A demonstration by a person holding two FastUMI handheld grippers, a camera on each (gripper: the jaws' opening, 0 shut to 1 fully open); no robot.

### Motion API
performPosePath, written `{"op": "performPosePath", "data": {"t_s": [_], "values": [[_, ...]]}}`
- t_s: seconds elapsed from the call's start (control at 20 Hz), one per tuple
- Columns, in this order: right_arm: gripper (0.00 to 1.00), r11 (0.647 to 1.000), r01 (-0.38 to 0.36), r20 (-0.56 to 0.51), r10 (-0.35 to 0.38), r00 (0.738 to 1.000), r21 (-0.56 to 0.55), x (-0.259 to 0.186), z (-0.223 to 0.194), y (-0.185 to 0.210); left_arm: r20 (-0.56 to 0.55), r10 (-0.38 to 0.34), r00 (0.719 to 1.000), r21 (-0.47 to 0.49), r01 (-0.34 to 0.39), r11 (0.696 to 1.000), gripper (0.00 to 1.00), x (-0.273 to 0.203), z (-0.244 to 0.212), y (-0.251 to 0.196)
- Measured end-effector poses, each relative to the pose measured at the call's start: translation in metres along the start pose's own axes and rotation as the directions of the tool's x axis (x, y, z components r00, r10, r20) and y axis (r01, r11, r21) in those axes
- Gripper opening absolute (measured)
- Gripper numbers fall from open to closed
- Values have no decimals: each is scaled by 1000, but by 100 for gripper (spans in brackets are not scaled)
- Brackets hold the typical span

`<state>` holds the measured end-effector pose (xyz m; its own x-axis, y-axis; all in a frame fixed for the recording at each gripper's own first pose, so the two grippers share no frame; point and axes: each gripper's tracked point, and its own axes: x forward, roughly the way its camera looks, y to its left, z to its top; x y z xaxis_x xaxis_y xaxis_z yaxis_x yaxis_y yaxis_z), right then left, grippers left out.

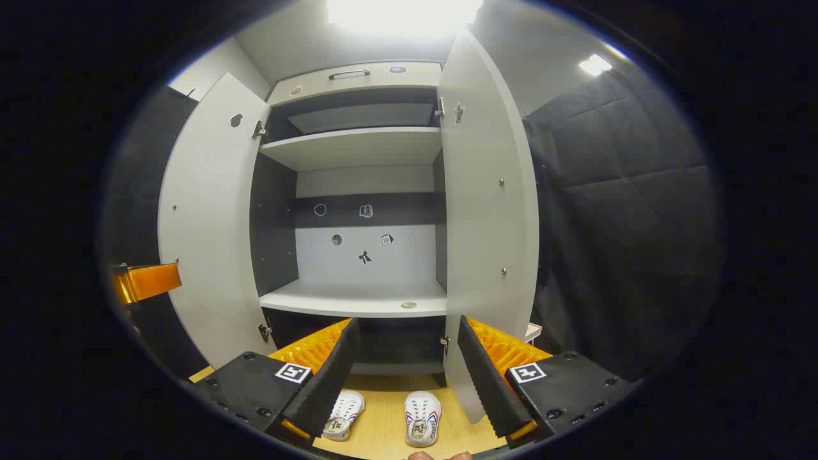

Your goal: Grab one shoe with the right hand and put it into the shoe cabinet, grab the other shoe with the left hand and put it into the shoe cabinet; then close the right door with the right hand and the left door with the left hand.

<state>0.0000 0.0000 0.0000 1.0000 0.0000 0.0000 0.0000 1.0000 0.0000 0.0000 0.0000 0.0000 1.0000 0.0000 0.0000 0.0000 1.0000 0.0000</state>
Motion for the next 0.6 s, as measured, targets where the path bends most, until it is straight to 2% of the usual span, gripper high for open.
{"op": "performPosePath", "data": {"t_s": [0.15,0.2,0.35,0.4,0.45,0.6], "values": [[96,1000,19,-13,-19,1000,-10,5,-3,-5,-9,4,1000,5,-4,1000,93,-3,-1,8],[97,1000,27,-25,-27,999,-14,8,-4,-8,-7,3,1000,9,-2,1000,100,-3,1,10],[97,1000,30,-14,-30,999,-4,15,10,-12,-15,2,1000,20,-2,1000,100,-2,-2,14],[97,999,32,-5,-32,999,-2,16,16,-12,-13,5,1000,21,-5,1000,93,-2,0,16],[97,1000,31,1,-31,1000,-2,16,19,-11,-10,6,1000,19,-6,1000,100,-3,2,16],[97,1000,11,-2,-11,1000,-4,13,25,-5,-1,-6,1000,7,6,1000,100,1,8,12]]}}
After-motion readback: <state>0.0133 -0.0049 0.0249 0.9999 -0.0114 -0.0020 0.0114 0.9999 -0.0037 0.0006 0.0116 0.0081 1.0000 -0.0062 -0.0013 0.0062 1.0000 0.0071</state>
